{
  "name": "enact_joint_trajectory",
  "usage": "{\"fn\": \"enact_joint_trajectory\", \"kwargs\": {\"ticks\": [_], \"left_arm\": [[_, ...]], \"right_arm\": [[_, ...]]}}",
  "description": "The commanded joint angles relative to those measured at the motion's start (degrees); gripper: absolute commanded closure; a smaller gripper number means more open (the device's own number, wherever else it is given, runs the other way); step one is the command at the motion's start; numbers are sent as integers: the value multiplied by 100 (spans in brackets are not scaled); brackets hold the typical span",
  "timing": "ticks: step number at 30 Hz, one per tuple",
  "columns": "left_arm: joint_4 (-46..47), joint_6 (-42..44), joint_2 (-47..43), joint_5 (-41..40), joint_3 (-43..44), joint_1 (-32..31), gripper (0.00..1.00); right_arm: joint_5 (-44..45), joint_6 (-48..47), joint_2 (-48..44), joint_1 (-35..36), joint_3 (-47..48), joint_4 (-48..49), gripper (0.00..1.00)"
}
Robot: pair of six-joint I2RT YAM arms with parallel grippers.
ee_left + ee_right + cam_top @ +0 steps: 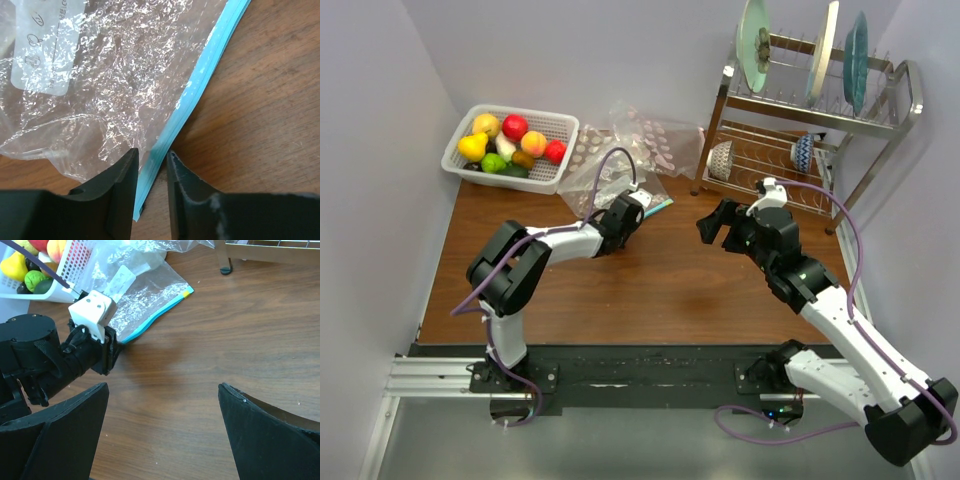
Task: Place the food in the zip-top bag and seal the zipper
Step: Pick up the zipper food storage bag at the center of the board.
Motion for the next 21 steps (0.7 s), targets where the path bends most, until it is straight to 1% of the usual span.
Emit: {"fn": "enact_joint_trajectory", "kwargs": {"ticks": [1, 3, 6, 9, 10, 12, 13, 15, 17, 21], "left_arm": [[-38, 23, 34, -327, 300, -12, 71], [-29, 23, 8, -284, 300, -13, 75], [-29, 23, -45, -187, 309, -21, 77], [-47, 23, -97, -99, 309, -21, 81], [-55, 14, -115, -81, 309, -13, 84], [-64, 23, -133, -29, 309, -12, 87], [-73, -133, -159, -2, 309, -12, 89], [-117, -179, -168, 94, 335, -12, 93], [-126, -240, -221, 165, 327, -4, 100], [-126, -354, -387, 410, 292, -4, 100]], "right_arm": [[-66, 4, -47, -30, -14, 71, 5], [-75, 4, -47, -21, -23, 98, 5], [-110, 22, -20, -30, -40, 89, 5], [-145, 39, -12, -21, -66, 124, 5], [-163, 39, 6, -30, -75, 141, 5], [-233, 74, 50, -30, -137, 238, 5], [-268, 92, 76, -21, -163, 273, 5], [-400, 162, 190, -21, -242, 404, 5], [-532, 232, 365, -30, -304, 528, 5], [-795, 452, 646, -30, -348, 835, 7]]}}
